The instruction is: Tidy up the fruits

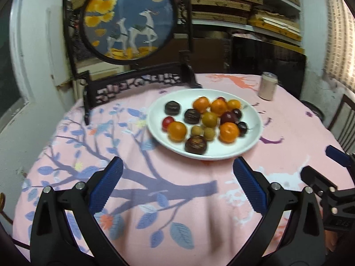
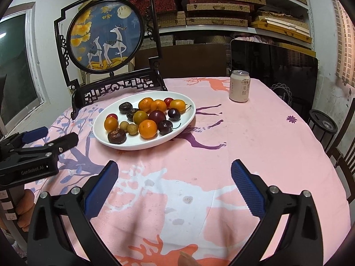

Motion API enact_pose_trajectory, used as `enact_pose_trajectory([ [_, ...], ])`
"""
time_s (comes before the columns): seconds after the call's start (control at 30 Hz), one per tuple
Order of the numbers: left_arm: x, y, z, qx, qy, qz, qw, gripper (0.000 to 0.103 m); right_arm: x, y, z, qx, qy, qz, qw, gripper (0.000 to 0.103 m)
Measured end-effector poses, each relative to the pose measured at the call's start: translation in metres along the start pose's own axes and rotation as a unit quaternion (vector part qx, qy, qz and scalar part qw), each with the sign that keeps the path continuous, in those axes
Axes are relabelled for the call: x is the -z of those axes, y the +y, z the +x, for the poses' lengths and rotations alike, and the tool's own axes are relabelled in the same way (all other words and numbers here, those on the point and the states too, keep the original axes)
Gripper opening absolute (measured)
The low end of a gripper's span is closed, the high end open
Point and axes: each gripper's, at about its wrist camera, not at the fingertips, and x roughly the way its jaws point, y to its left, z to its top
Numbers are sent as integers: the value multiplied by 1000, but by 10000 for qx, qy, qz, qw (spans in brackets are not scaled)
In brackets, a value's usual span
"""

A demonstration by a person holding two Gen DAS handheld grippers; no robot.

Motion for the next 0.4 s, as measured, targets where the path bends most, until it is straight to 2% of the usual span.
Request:
enact_pose_trajectory([
  [0.07,0,3,2,86,75,-83,9999,101,0,0,0,-20,23,3,10000,102],
  [0.17,2,1,2,-28,131,-32,9999,101,1,1,1,-25,49,3,10000,101],
  [0.27,7,-1,1,120,253,-54,9996,101,1,0,2,-54,61,9,10000,102],
  [0.4,11,-6,-5,42,168,69,9998,101,1,0,1,-89,55,24,9999,102],
])
